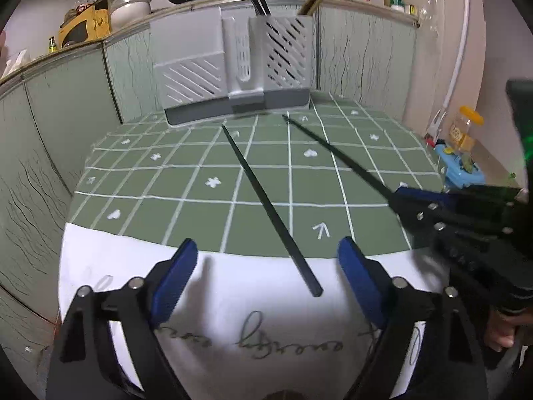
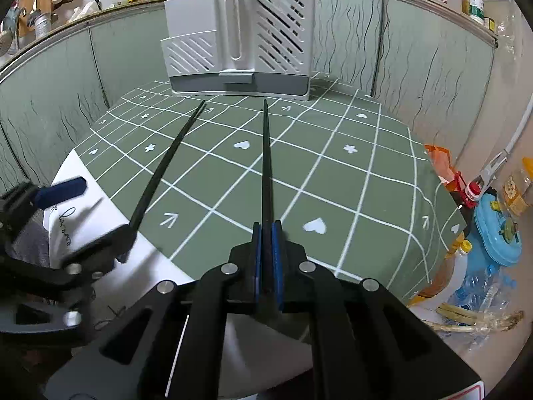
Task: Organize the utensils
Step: 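Close the left tool on a black chopstick while the right tool grasps the other black chopstick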
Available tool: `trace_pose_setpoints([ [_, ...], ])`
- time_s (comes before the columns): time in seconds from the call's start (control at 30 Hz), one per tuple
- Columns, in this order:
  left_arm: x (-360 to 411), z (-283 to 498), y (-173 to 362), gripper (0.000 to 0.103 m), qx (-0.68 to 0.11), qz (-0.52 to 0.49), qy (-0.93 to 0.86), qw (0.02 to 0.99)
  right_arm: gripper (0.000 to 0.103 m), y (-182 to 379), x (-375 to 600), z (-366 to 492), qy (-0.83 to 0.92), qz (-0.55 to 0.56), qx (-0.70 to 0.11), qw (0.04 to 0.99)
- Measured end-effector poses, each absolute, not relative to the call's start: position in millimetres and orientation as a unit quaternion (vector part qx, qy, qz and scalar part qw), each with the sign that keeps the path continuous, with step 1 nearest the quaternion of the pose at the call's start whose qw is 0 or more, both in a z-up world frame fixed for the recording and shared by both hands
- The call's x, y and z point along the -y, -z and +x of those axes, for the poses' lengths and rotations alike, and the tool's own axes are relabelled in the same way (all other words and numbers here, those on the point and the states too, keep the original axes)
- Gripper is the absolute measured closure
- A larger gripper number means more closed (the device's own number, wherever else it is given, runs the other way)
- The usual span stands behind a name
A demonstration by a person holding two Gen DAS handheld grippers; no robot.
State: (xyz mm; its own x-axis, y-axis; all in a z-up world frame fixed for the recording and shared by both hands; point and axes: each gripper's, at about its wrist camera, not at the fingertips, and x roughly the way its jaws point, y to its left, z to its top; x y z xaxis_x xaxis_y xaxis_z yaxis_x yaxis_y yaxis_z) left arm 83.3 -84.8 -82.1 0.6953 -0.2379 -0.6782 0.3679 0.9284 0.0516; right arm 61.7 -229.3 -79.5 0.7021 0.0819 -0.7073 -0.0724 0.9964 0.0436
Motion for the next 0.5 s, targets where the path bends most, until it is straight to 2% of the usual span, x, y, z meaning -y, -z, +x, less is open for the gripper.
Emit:
trace_pose_setpoints([
  [0.23,101,82,94,0.042,-0.357,0.102,0.162,0.914,0.097,79,239,59,-0.042,0.01,-0.384,0.922],
  [0.3,100,81,93,0.06,-0.358,0.099,0.159,0.915,0.097,79,239,58,-0.042,0.011,-0.384,0.923],
  [0.37,98,81,92,0.068,-0.361,0.096,0.153,0.915,0.097,79,240,58,-0.044,0.013,-0.384,0.922],
  [0.5,90,84,92,0.093,-0.36,0.098,0.131,0.919,0.097,80,239,57,-0.046,0.013,-0.384,0.922],
])
